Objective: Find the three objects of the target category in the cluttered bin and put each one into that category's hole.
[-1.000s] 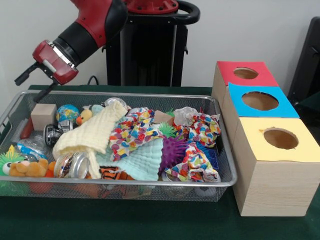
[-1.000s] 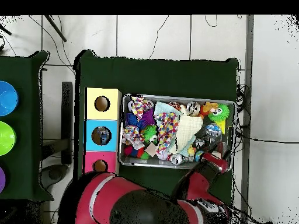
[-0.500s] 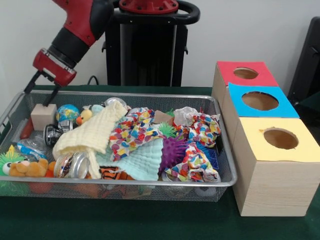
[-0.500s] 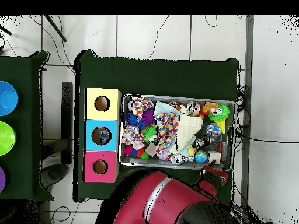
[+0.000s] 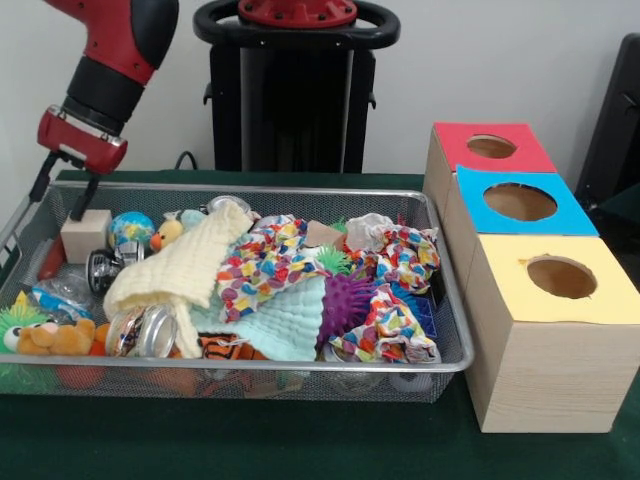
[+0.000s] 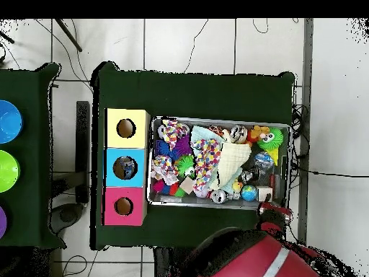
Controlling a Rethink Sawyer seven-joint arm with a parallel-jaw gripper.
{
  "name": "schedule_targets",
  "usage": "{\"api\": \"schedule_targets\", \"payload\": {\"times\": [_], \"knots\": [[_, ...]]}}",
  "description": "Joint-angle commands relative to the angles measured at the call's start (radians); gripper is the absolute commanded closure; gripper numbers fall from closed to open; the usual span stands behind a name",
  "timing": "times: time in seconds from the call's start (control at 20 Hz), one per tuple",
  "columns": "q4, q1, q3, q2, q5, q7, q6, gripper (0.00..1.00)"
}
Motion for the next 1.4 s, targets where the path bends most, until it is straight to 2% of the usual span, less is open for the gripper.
{"api": "schedule_targets", "payload": {"times": [0.05, 0.2, 0.45, 0.75, 1.0, 1.4], "knots": [[-0.263, -0.048, 0.3, 0.115, -0.07, 0.148, 0.141, 0.0], [-0.263, -0.052, 0.309, 0.11, -0.077, 0.15, 0.148, 0.0], [-0.263, -0.081, 0.362, 0.084, -0.141, 0.162, 0.215, 0.0], [-0.216, -0.125, 0.469, -0.018, -0.216, 0.148, 0.342, 0.0], [-0.157, -0.135, 0.542, -0.131, -0.195, 0.09, 0.485, 0.0], [-0.204, -0.162, 0.648, -0.139, -0.203, 0.036, 0.574, 0.0]]}}
